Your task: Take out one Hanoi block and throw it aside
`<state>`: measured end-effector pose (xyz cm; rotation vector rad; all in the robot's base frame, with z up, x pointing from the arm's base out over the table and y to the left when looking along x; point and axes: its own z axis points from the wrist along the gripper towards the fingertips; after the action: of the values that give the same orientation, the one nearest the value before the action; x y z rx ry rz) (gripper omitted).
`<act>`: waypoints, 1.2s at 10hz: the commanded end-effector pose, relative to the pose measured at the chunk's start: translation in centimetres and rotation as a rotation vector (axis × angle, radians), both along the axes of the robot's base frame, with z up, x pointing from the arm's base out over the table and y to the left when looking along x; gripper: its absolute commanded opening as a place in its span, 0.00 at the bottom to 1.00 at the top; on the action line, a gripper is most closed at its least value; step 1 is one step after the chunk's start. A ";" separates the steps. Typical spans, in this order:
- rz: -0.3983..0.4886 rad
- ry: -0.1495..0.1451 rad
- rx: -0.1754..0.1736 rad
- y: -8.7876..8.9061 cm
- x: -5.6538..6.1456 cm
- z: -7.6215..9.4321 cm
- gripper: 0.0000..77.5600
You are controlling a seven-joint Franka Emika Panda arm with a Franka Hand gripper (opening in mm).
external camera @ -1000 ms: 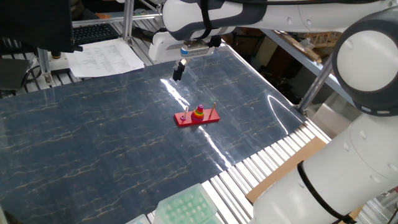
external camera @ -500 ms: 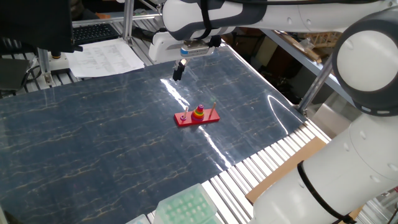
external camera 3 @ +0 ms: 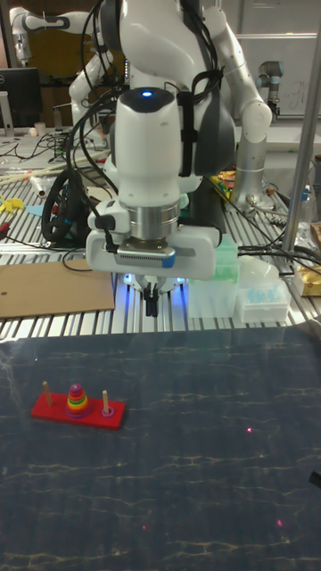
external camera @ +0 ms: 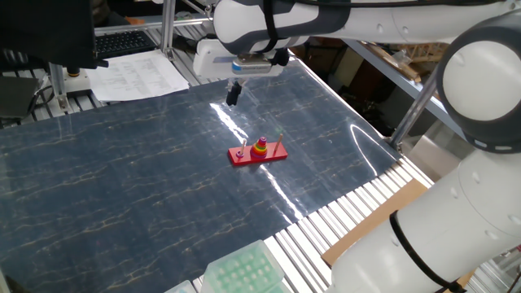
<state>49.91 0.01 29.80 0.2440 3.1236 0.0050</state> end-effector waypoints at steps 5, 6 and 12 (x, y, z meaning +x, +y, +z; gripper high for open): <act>-0.165 -0.011 -0.011 0.0 1.2 0.2 0.00; -0.149 -0.012 -0.011 -0.1 1.7 0.2 0.00; -0.121 -0.014 -0.011 -1.0 4.1 0.5 0.00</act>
<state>53.14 -0.56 30.04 0.4429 3.0908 -0.0104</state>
